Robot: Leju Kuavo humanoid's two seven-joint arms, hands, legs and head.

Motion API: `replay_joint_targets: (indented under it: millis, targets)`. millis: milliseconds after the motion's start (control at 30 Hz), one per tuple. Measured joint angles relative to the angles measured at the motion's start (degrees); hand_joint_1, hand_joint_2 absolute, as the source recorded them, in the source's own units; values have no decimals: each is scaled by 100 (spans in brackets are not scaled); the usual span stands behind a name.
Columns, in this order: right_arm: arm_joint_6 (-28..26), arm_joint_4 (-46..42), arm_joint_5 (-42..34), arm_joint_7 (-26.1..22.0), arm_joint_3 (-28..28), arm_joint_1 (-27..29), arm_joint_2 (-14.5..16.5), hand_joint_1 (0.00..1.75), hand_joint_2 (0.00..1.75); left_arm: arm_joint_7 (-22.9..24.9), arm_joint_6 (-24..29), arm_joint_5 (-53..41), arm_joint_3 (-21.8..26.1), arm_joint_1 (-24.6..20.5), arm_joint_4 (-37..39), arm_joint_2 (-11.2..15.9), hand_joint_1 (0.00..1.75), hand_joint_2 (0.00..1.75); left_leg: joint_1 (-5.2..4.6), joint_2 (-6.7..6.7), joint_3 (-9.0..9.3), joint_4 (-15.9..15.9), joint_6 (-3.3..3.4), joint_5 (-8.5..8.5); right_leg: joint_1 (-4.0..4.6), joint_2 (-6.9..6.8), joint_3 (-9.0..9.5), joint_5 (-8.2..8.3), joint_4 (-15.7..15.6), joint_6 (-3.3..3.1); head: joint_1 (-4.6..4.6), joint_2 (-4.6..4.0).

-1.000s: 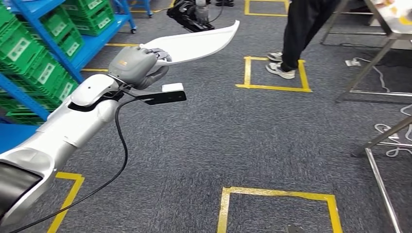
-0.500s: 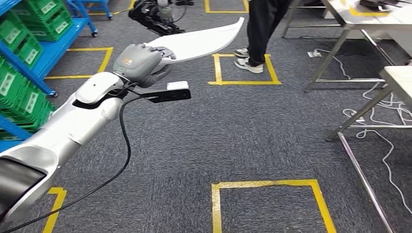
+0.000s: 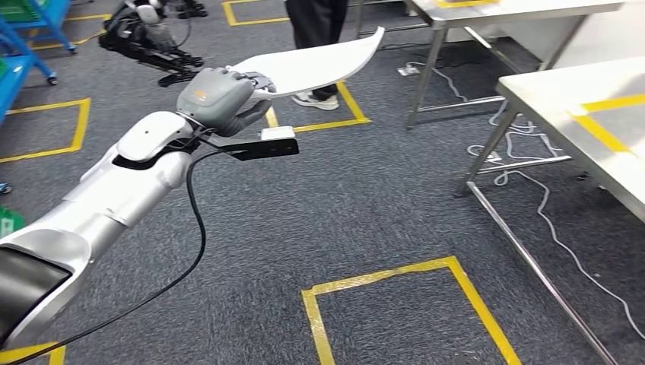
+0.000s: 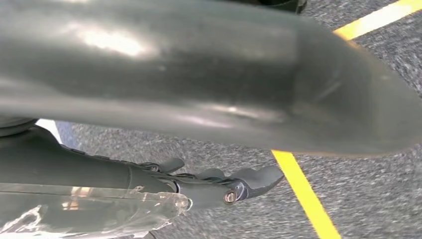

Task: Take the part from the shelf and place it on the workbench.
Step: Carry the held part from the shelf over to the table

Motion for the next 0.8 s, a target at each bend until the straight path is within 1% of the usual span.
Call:
replay_joint_targets:
  millis: [33, 67, 100, 133, 167, 200, 233, 267, 300, 333, 367, 400, 433, 467, 500, 533, 567, 633, 667, 700, 733, 767, 800]
  targets:
    - [-1, -1, 0, -1, 0, -3, -1, 0, 0, 0, 0, 0, -1, -9, 2, -2, 175, 175, 22, -107, 104, -231, 1, 59, -5, 70, -29, 9, 8, 39, -2, 0]
    - [-1, -1, 0, -2, 0, 1, -2, 0, 0, 0, 0, 0, -3, -14, 3, -9, 175, 175, 27, -165, 151, -343, 18, 61, -12, 135, -58, 24, 4, 82, -9, 0]
    - [0, -1, -1, -3, 0, 14, -2, 0, 0, 0, 0, 0, -7, -17, 4, -22, 175, 175, 19, -121, 160, -371, 55, 51, -27, 201, -82, 47, -14, 124, -13, 0]
    - [-1, 0, -1, -2, 0, 38, -3, 0, 0, 0, 0, 0, -10, -20, 5, -38, 175, 175, 13, -48, 157, -374, 98, 67, -40, 226, -105, 67, -37, 162, -19, 0]
    - [-3, 1, -2, 0, 0, 61, -3, 0, 0, 1, 1, 1, -13, -26, 6, -53, 175, 175, 14, 20, 159, -385, 142, 83, -30, 146, -139, 46, -8, 190, -3, 0]
    - [-5, 1, -2, 2, 0, 73, -4, 0, 0, 2, 1, 1, -13, -34, 7, -60, 175, 175, 14, 93, 161, -396, 182, 101, -13, -7, -213, -32, 121, 209, 24, 0]
    - [-7, 1, -2, 3, 0, 70, -4, 0, 0, 3, 2, 2, -12, -40, 9, -60, 175, 175, 6, 163, 163, -405, 214, 110, 5, -215, -338, -178, 381, 217, 46, 0]
    - [-9, 1, -2, 4, 0, 58, -4, 0, 0, 4, 2, 2, -13, -42, 12, -56, 175, 175, -15, 230, 163, -405, 234, 110, 20, -417, -506, -367, 751, 223, 73, 0]
    - [-8, 1, -1, 5, 0, 44, -4, 0, 0, 4, 1, 2, -14, -43, 17, -49, 175, 175, -36, 308, 163, -405, 249, 106, 20, -534, -688, -545, 1152, 225, 75, 0]
    - [-8, 1, -1, 8, 0, 36, -4, 0, 0, 4, 1, 2, -18, -39, 22, -44, 175, 175, -53, 388, 164, -404, 258, 100, 19, -591, -824, -659, 1461, 223, 74, 0]
    - [-9, 1, 0, 12, 0, 38, -4, 0, 0, 4, 0, 2, -22, -37, 27, -43, 175, 175, -66, 465, 166, -403, 264, 94, 20, -614, -867, -677, 1585, 215, 76, 0]
    - [-9, 1, 2, 15, 0, 44, -4, 0, 0, 4, 0, 3, -27, -35, 30, -43, 175, 175, -75, 537, 170, -402, 266, 87, 23, -630, -792, -597, 1481, 204, 74, 0]
    - [-10, 1, 3, 19, 0, 48, -4, 0, 0, 4, 0, 5, -32, -37, 31, -44, 175, 175, -81, 604, 180, -401, 263, 76, 31, -679, -604, -445, 1169, 187, 75, 0]
    - [-10, 1, 4, 21, 0, 48, -4, 0, 0, 4, 0, 10, -34, -41, 31, -42, 175, 175, -88, 666, 196, -401, 251, 61, 53, -812, -369, -302, 764, 169, 76, 0]
    - [-10, 1, 5, 20, 0, 39, -4, 0, 0, 4, 0, 16, -35, -49, 31, -34, 175, 175, -106, 728, 210, -393, 229, 41, 81, -926, -159, -192, 408, 141, 73, 0]
    - [-11, 1, 6, 17, 0, 27, -4, 0, 0, 4, 0, 23, -38, -56, 31, -26, 175, 175, -122, 787, 223, -390, 206, 23, 110, -1013, -16, -132, 163, 113, 73, 0]
    - [-13, 1, 7, 13, 0, 17, -4, 0, 0, 3, 0, 30, -43, -62, 32, -19, 175, 175, -137, 844, 235, -391, 183, 10, 135, -1045, 42, -123, 54, 87, 69, 0]
    - [-21, 1, 8, -2, 1, 14, -5, 0, 0, -1, 0, 36, -67, -69, 33, -14, 175, 175, -140, 955, 261, -408, 136, -11, 146, -905, 44, -109, 32, 35, 66, 0]
    - [-26, 0, 8, -13, 1, 20, -5, 0, 0, -2, 1, 38, -79, -72, 33, -14, 175, 175, -127, 916, 265, -386, 105, -45, 135, -835, 50, -96, 14, 7, 61, 0]
    - [-31, -1, 8, -24, 1, 22, -6, 0, 0, -2, 1, 39, -87, -80, 33, -11, 175, 175, -114, 815, 229, -285, 76, -126, 118, -768, 58, -82, -5, -24, 56, 0]
    - [-34, -1, 7, -34, 2, 18, -7, 0, 0, -3, 1, 41, -92, -87, 33, -3, 175, 175, -102, 669, 131, -63, 49, -261, 95, -702, 68, -68, -23, -53, 47, 0]
    - [-36, -1, 7, -43, 2, 9, -7, 0, 0, -4, 1, 42, -97, -89, 35, 8, 175, 175, -94, 508, -33, 278, 34, -431, 80, -634, 68, -61, -29, -72, 39, 0]
    - [-34, -1, 6, -48, 2, -3, -7, 0, 0, -5, -1, 43, -102, -87, 37, 19, 175, 175, -93, 417, -236, 673, 24, -600, 69, -561, 66, -58, -30, -85, 33, 0]
